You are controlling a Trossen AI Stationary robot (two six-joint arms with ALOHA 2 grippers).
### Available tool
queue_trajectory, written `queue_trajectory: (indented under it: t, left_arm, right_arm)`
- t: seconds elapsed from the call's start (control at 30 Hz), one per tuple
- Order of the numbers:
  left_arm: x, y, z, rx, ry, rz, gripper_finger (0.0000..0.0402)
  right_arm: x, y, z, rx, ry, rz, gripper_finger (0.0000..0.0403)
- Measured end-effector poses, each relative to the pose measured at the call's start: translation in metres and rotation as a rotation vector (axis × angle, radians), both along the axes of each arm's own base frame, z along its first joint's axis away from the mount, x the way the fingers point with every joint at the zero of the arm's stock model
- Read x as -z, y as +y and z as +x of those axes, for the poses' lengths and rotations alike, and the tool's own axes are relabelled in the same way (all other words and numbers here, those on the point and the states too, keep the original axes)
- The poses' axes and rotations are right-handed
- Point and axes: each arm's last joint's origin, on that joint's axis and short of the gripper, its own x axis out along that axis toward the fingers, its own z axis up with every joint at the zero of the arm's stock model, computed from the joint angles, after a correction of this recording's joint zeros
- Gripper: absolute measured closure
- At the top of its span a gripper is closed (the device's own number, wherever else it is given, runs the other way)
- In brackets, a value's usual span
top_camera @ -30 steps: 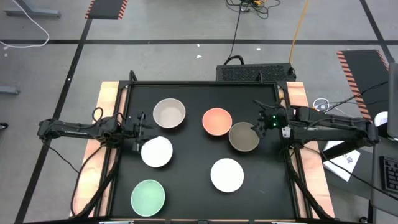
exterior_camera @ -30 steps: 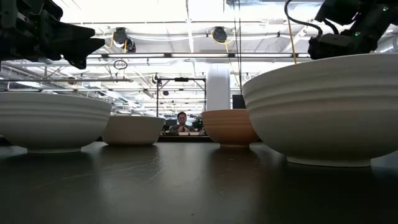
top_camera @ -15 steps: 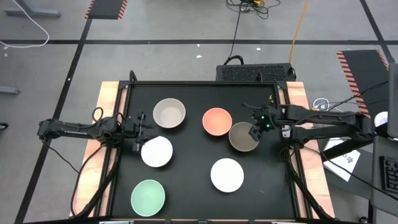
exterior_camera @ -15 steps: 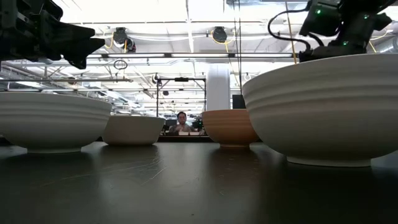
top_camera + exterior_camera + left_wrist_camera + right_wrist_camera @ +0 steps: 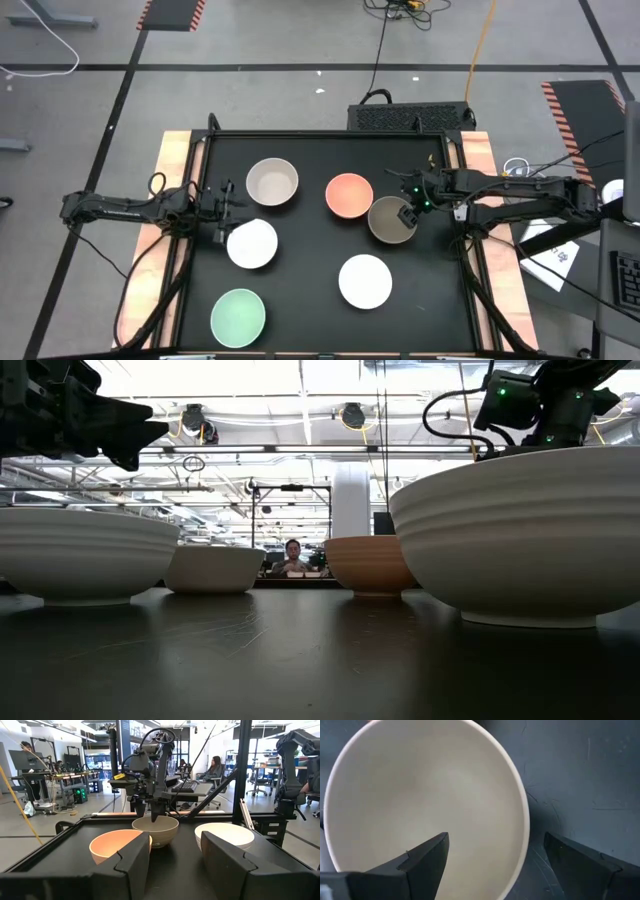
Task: Nest bowls inside each other
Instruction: Stack the brown bowl on top of the orange bowl
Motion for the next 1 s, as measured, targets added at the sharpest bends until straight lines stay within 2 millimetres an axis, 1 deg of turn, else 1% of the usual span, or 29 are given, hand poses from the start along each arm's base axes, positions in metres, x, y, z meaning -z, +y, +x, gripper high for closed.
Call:
queue_trajectory:
  t: [0.7,0.8,1.0]
  left_arm:
    - [0.0001,0.0000,0.0000,0.000,0.001,0.000,0.0220]
    - [0.0000,0.0000,0.0000,0.000,0.000,0.000,0.0220]
    - [0.0001,0.0000,0.0000,0.000,0.001,0.000,0.0220]
  right_arm:
    - [-0.0005,-0.0006,0.0019,0.001,-0.020,-0.007,0.0088]
    - [-0.0005,-0.0006,0.0019,-0.003,-0.020,-0.008,0.0101]
    - [-0.0005,-0.0006,0.0019,-0.012,-0.019,-0.012,0.0141]
